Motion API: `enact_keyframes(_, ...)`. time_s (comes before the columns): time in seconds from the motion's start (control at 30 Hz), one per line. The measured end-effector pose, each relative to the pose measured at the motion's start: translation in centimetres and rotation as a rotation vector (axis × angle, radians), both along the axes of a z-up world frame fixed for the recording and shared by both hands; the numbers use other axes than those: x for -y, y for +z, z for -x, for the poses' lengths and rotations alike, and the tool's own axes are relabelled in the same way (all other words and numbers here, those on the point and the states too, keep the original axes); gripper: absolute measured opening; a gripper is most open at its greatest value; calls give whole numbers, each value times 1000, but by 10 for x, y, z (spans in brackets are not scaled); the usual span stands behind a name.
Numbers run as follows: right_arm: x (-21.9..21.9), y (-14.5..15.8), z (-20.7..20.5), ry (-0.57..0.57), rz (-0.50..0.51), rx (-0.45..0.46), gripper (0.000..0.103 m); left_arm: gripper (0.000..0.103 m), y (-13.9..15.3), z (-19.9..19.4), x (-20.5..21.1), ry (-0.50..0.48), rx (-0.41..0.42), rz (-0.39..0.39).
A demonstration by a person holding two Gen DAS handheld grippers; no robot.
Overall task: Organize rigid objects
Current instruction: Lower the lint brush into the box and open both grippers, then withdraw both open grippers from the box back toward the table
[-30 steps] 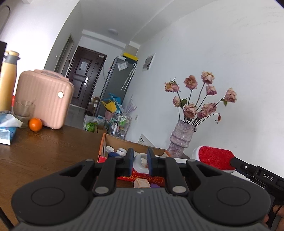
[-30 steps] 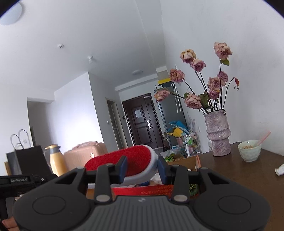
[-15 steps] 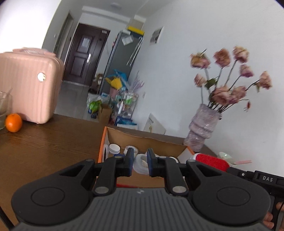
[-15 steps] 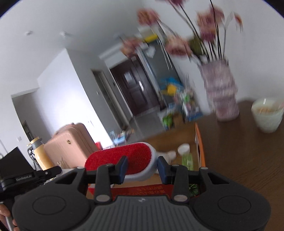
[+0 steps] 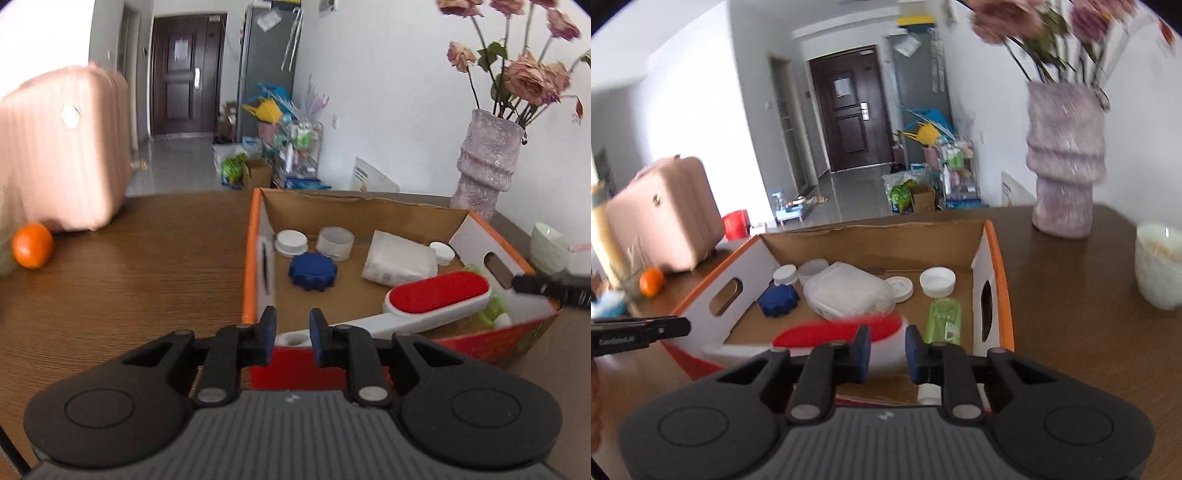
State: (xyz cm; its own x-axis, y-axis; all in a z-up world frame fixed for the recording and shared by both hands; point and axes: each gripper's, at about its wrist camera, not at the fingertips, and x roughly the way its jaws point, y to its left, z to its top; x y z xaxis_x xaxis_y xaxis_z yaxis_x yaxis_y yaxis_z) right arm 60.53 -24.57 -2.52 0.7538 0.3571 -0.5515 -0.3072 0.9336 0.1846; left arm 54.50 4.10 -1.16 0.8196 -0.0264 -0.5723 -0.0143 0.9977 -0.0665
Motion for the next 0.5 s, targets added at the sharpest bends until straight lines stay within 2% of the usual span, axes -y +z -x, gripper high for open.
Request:
enact_keyframes(0.07, 3, 10, 7, 10, -10, 8, 22, 28, 8, 13, -3, -9, 7, 7)
enact_keyframes(0.13, 4, 23, 17, 13, -1, 27, 22, 41, 19, 27, -5, 2, 24, 11)
enact_keyframes(0.2, 3, 36, 31, 7, 43, 57, 22, 46, 30, 44, -7, 15, 55, 13)
enact_keyframes(0.27, 2, 47, 49, -3, 85, 84, 23, 47, 40, 61, -7, 27, 71, 15)
enact_keyframes(0.33, 4, 57, 67, 4, 111, 109, 31, 54, 48, 84, -7, 45, 90, 10)
enact_keyframes(0.4, 6, 65, 92, 16, 130, 140, 55, 61, 54, 115, -5, 69, 122, 15)
enact_keyframes(0.43, 8, 69, 106, 15, 138, 161, 59, 71, 56, 139, -3, 68, 162, 27)
enact_keyframes(0.5, 11, 73, 138, 19, 152, 214, 64, 82, 55, 183, 4, 67, 219, 26)
